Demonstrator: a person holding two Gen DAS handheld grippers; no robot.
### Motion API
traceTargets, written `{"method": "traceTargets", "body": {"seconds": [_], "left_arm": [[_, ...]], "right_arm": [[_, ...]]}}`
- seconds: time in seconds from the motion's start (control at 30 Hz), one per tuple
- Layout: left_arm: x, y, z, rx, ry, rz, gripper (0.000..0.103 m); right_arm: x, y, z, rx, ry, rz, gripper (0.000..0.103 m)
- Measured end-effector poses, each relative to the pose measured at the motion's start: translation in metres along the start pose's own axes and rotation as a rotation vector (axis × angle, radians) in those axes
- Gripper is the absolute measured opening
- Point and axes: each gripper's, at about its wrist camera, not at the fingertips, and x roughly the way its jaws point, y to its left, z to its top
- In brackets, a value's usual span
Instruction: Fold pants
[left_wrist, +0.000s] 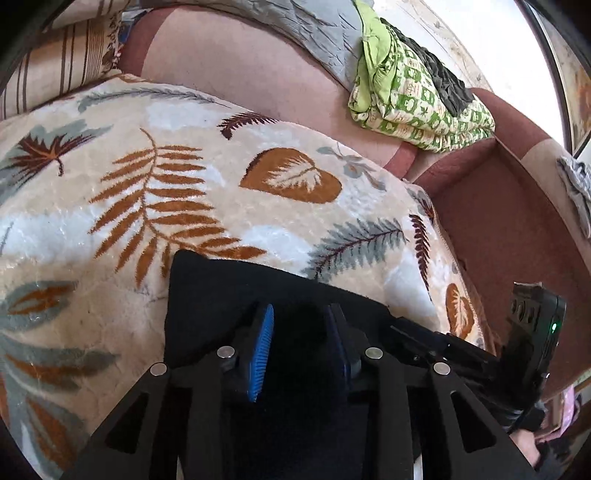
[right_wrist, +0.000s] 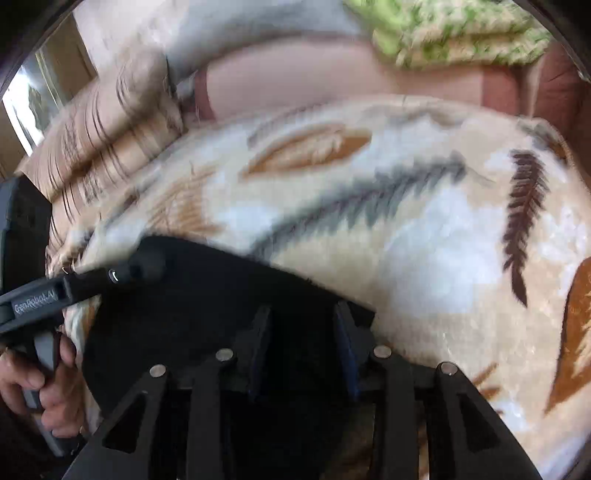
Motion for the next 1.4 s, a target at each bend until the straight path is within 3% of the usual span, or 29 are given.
{"method": "traceTargets", "body": {"seconds": [0.07, 0.2, 0.27, 0.33, 0.4, 0.47, 0.53, 0.57, 0.6, 0.63, 0.67, 0.7, 0.73, 0.77, 0.9, 1.4], "left_arm": [[0.0, -0.006, -0.002, 0.021, -0.005, 0.022, 0.032], [-0.004, -0.024, -0.006, 0.107, -0.022, 0.065, 0.045], [-0.011, -0.035, -0.009, 0.154, -0.046, 0.105, 0.044], [-0.029, -0.047, -0.016, 0.19, -0.096, 0.134, 0.044], [-0.048, -0.054, -0.024, 0.203, -0.144, 0.177, 0.044], [-0.063, -0.058, -0.034, 0.187, -0.167, 0.219, 0.044], [-0.059, -0.061, -0.045, 0.188, -0.114, 0.255, 0.044], [-0.052, -0.061, -0.049, 0.192, -0.074, 0.266, 0.044], [-0.035, -0.056, -0.053, 0.182, 0.019, 0.275, 0.044], [-0.028, -0.052, -0.053, 0.175, 0.051, 0.295, 0.045], [-0.026, -0.05, -0.053, 0.172, 0.053, 0.303, 0.046], [-0.026, -0.05, -0.053, 0.166, 0.053, 0.295, 0.046], [-0.027, -0.051, -0.055, 0.163, 0.051, 0.292, 0.047], [-0.028, -0.052, -0.056, 0.167, 0.05, 0.294, 0.047], [-0.026, -0.053, -0.055, 0.175, 0.049, 0.299, 0.047], [-0.019, -0.043, -0.045, 0.164, 0.054, 0.28, 0.05]], "right_arm": [[-0.003, 0.003, 0.001, 0.012, 0.007, -0.008, 0.036], [0.001, 0.001, 0.004, 0.023, 0.038, -0.025, 0.038], [-0.006, -0.001, 0.009, 0.046, 0.058, -0.04, 0.038], [-0.033, 0.008, 0.008, 0.067, 0.005, -0.109, 0.04], [-0.06, 0.023, -0.007, 0.026, -0.059, -0.122, 0.042], [-0.077, 0.04, -0.024, -0.024, -0.097, -0.116, 0.053], [-0.076, 0.051, -0.042, -0.079, -0.079, -0.122, 0.053], [-0.061, 0.051, -0.052, -0.101, -0.015, -0.123, 0.053], [-0.045, 0.047, -0.061, -0.1, 0.048, -0.122, 0.054], [-0.04, 0.043, -0.068, -0.112, 0.026, -0.129, 0.058], [-0.04, 0.042, -0.069, -0.12, -0.002, -0.137, 0.072], [-0.033, 0.033, -0.07, -0.074, 0.046, -0.139, 0.083], [-0.027, 0.017, -0.071, 0.043, 0.072, -0.077, 0.092], [-0.028, 0.008, -0.071, 0.094, 0.055, -0.037, 0.094], [-0.028, 0.018, -0.072, 0.026, 0.028, -0.073, 0.093], [-0.029, 0.018, -0.079, 0.035, -0.019, -0.056, 0.096]]}}
